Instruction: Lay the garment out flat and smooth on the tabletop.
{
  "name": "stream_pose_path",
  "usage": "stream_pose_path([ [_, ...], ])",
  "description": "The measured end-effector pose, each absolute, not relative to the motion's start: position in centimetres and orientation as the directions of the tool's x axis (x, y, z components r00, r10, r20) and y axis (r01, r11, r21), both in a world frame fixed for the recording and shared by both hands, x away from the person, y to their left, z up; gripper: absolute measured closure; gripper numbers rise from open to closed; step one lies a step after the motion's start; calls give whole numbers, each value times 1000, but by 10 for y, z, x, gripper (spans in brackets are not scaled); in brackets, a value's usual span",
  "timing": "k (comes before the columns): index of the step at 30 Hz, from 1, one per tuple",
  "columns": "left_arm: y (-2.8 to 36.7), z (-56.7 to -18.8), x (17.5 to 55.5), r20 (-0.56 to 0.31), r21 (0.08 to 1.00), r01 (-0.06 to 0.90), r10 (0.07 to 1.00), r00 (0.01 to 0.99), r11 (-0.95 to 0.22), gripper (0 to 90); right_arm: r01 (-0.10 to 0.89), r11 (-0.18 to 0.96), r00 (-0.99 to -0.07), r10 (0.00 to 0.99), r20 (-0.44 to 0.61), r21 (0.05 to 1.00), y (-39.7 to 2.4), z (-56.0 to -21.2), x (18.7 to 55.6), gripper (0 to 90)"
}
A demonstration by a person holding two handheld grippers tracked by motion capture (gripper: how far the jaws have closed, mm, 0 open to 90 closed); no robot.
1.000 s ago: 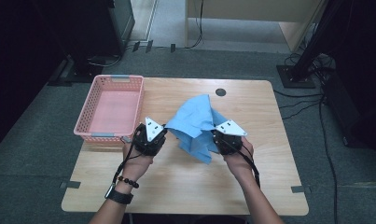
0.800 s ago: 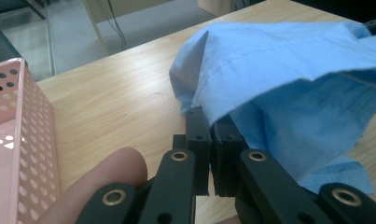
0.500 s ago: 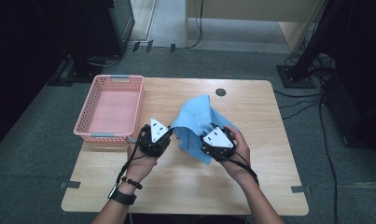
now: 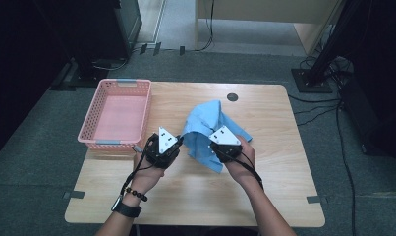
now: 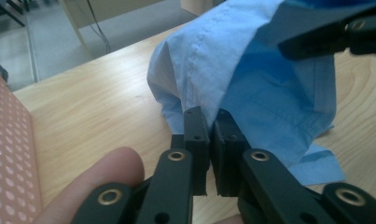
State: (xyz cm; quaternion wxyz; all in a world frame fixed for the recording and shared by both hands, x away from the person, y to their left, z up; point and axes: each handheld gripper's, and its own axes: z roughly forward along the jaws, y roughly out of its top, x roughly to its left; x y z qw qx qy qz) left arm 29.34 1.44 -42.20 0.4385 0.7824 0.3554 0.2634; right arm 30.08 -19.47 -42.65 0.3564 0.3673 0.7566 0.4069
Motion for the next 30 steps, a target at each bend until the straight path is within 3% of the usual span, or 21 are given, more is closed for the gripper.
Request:
stream_pose_path([
  [2, 14, -427, 293, 85, 871, 336, 784, 614, -358, 804, 277, 362, -476, 857, -200, 890, -197, -422, 301, 900],
  [8, 4, -450, 293, 55, 854, 377, 782, 621, -359, 528, 284, 275, -471, 875, -117, 918, -200, -405, 299, 900],
  [17, -5, -472, 296, -32, 841, 450, 804, 594, -299, 438, 260, 233, -484, 871, -82, 937, -198, -387, 290, 900],
  [20, -3, -477, 296, -66, 839, 473, 813, 579, -268, 526, 262, 208, -479, 876, -60, 942, -202, -384, 289, 900],
  [26, 9, -475, 303, -144, 842, 500, 807, 572, -204, 804, 280, 176, -484, 875, -20, 944, -211, -380, 287, 900],
  [30, 18, -465, 305, -128, 853, 478, 806, 578, -208, 892, 272, 190, -472, 881, -41, 943, -217, -380, 284, 900],
])
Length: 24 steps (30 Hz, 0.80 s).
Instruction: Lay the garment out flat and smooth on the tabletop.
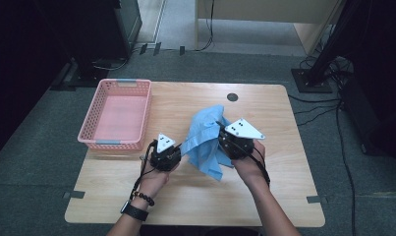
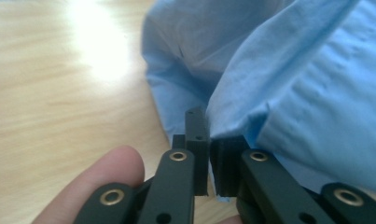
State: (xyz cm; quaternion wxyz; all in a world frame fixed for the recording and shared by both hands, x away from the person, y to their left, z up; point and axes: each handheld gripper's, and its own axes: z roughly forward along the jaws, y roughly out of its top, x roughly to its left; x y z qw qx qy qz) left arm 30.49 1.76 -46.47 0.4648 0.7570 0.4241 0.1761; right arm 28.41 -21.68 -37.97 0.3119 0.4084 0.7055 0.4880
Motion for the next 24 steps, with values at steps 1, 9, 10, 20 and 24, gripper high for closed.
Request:
stream_pose_path([
  [1, 20, -461, 304, -120, 857, 470, 806, 579, -210, 898, 269, 199, -465, 884, -54, 942, -219, -380, 284, 900],
  [9, 43, -431, 299, -162, 878, 449, 778, 607, -168, 900, 313, 250, -426, 899, -100, 916, -234, -389, 286, 772],
  [10, 45, -428, 298, -172, 878, 450, 771, 613, -162, 900, 321, 249, -416, 904, -100, 914, -236, -391, 286, 754],
  [20, 56, -412, 293, -235, 888, 446, 718, 655, -116, 900, 439, 188, -380, 925, -8, 879, -245, -419, 301, 724],
  [24, 59, -410, 293, -262, 888, 450, 702, 663, -94, 900, 521, 154, -408, 909, 87, 839, -241, -438, 311, 684],
])
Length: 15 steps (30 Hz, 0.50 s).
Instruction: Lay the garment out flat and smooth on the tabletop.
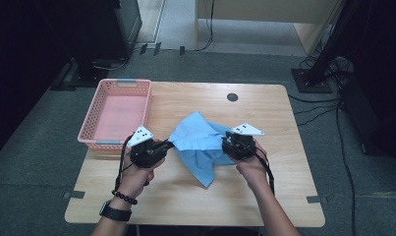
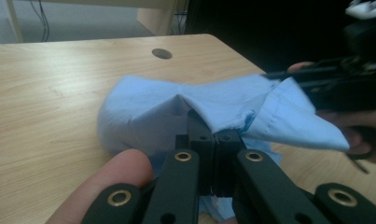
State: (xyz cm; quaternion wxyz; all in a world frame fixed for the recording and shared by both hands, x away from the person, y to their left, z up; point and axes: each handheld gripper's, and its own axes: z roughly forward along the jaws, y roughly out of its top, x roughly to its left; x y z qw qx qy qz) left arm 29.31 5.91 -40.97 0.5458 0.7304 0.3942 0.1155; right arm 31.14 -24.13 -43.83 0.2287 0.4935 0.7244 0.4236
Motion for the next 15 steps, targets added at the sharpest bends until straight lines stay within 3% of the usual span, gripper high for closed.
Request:
stream_pose_path([
  [6, 63, -408, 292, -249, 892, 439, 698, 671, -104, 900, 518, 178, -429, 900, 74, 836, -237, -451, 317, 817],
  [10, 70, -406, 293, -264, 895, 441, 708, 656, -75, 900, 500, 222, -430, 903, 18, 837, -234, -453, 317, 784],
  [13, 73, -407, 293, -267, 894, 443, 706, 656, -73, 900, 484, 213, -433, 901, 20, 849, -236, -453, 315, 900],
  [15, 75, -408, 293, -263, 894, 442, 716, 646, -71, 900, 467, 223, -443, 897, 8, 856, -236, -451, 314, 900],
])
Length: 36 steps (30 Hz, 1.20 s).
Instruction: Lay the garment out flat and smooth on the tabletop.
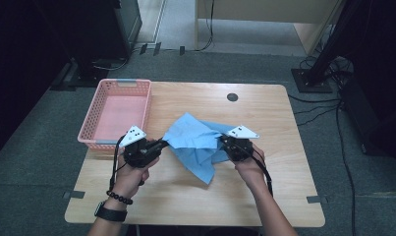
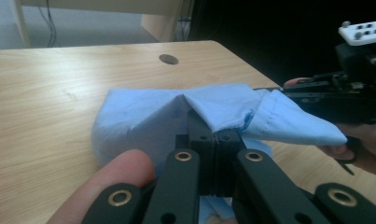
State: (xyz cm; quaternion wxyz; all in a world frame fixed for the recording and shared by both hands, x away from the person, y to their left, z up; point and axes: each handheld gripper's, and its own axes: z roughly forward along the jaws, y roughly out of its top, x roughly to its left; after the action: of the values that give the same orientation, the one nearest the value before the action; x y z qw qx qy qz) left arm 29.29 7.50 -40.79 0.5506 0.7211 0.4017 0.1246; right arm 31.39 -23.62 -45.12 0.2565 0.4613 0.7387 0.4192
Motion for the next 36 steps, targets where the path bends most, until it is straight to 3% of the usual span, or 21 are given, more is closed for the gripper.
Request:
stream_pose_path([
  [3, 80, -411, 296, -263, 884, 463, 750, 607, -64, 900, 444, 237, -459, 888, -8, 864, -236, -447, 311, 900],
  [9, 76, -422, 296, -118, 872, 457, 832, 542, -174, 900, 411, 238, -494, 869, -4, 880, -244, -438, 301, 900],
  [11, 74, -424, 296, -133, 868, 469, 834, 536, -163, 900, 399, 270, -518, 855, -28, 876, -246, -437, 297, 900],
  [16, 71, -424, 294, -190, 870, 475, 802, 566, -129, 900, 393, 285, -522, 852, -43, 874, -245, -444, 293, 744],
  [21, 73, -420, 296, -244, 867, 492, 790, 563, -83, 900, 371, 372, -509, 848, -149, 850, -229, -461, 293, 630],
  [30, 78, -414, 297, -313, 860, 509, 762, 567, -26, 900, 339, 451, -520, 821, -235, 826, -204, -490, 285, 493],
  [33, 76, -413, 297, -329, 858, 514, 751, 573, -17, 900, 325, 470, -514, 816, -264, 820, -194, -498, 283, 488],
  [36, 74, -414, 296, -323, 858, 512, 748, 579, -26, 900, 318, 479, -507, 815, -281, 818, -187, -501, 285, 608],
])
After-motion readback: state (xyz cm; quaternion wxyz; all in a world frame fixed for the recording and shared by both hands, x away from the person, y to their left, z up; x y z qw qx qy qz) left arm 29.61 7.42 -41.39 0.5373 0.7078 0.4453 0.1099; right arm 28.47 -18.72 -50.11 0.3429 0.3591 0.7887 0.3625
